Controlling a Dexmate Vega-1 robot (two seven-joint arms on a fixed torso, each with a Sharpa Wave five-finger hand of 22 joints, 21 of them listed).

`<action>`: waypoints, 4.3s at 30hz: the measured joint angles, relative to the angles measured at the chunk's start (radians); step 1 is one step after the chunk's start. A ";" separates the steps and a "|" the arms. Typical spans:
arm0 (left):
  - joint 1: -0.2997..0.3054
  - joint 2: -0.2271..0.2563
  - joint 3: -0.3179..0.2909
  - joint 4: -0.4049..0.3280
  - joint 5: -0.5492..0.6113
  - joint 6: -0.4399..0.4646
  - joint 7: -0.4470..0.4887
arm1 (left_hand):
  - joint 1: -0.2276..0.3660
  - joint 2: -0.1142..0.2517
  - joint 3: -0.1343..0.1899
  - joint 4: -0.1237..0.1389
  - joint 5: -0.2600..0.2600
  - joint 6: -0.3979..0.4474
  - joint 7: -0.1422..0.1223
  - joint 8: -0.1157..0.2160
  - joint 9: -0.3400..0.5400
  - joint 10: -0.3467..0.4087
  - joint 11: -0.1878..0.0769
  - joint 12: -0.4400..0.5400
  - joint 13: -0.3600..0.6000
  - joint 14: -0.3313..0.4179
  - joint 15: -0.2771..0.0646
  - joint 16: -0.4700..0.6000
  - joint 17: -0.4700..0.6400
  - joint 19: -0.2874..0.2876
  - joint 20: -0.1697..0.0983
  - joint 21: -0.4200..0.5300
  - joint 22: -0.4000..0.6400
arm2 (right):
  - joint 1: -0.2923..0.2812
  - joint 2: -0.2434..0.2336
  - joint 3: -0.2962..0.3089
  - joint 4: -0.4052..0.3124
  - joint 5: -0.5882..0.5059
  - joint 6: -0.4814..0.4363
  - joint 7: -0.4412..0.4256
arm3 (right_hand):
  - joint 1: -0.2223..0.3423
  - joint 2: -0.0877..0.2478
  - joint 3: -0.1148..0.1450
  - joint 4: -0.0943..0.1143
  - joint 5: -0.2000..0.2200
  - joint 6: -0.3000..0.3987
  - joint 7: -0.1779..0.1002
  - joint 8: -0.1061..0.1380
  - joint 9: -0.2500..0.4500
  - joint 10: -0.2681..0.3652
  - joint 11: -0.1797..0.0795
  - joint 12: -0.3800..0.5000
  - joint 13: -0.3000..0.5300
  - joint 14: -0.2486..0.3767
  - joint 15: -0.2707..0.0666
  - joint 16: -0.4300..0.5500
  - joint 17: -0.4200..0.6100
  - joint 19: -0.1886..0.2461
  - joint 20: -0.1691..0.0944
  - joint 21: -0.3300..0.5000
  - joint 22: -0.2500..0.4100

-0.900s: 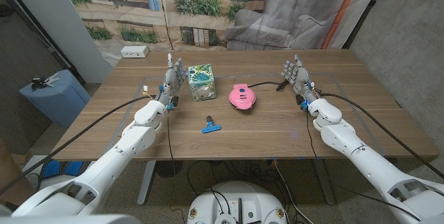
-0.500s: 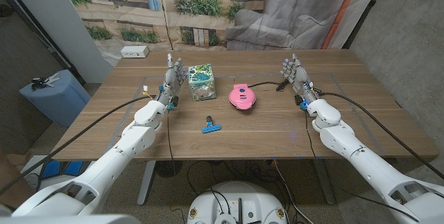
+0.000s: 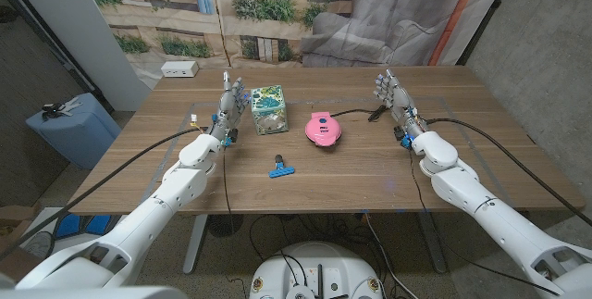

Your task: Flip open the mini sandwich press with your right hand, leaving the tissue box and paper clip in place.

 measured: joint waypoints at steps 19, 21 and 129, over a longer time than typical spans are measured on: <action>0.000 0.000 0.000 0.000 0.000 0.000 0.000 | 0.000 0.000 0.000 0.000 0.000 0.000 0.000 0.000 0.000 0.000 0.000 0.000 0.000 0.000 0.000 0.000 0.000 0.000 0.000 0.000 0.000 | -0.076 -0.101 0.000 -0.141 -0.155 -0.049 -0.091 | 0.005 -0.005 0.008 -0.015 0.000 -0.004 -0.004 -0.008 0.000 -0.009 -0.002 0.000 -0.022 -0.009 -0.009 0.000 -0.021 -0.016 0.009 0.000 0.000; 0.000 0.000 0.000 0.000 0.000 0.000 0.000 | 0.000 0.000 0.000 0.000 0.000 0.000 0.000 0.000 0.000 0.000 0.000 0.000 0.000 0.000 0.000 0.000 0.000 0.000 0.000 0.000 0.000 | -0.088 -0.116 0.001 -0.158 -0.199 -0.038 -0.110 | 0.005 -0.005 0.005 -0.020 0.000 -0.008 -0.007 -0.008 0.000 -0.013 -0.005 0.000 -0.025 -0.011 -0.011 0.000 -0.023 -0.021 0.004 0.000 0.000; 0.000 0.001 0.000 -0.001 -0.001 0.001 0.000 | 0.000 0.000 0.000 0.000 0.000 0.000 0.000 0.000 0.000 0.000 0.000 0.000 0.000 0.000 0.000 0.004 0.000 0.000 0.000 0.000 0.000 | -0.232 -0.332 -0.172 -0.513 -1.342 -0.428 -0.377 | 0.347 -0.089 0.106 -0.233 -0.033 -0.200 0.012 0.002 0.005 -0.116 -0.055 0.015 -0.193 -0.081 -0.018 0.019 -0.203 -0.192 0.011 -0.004 0.001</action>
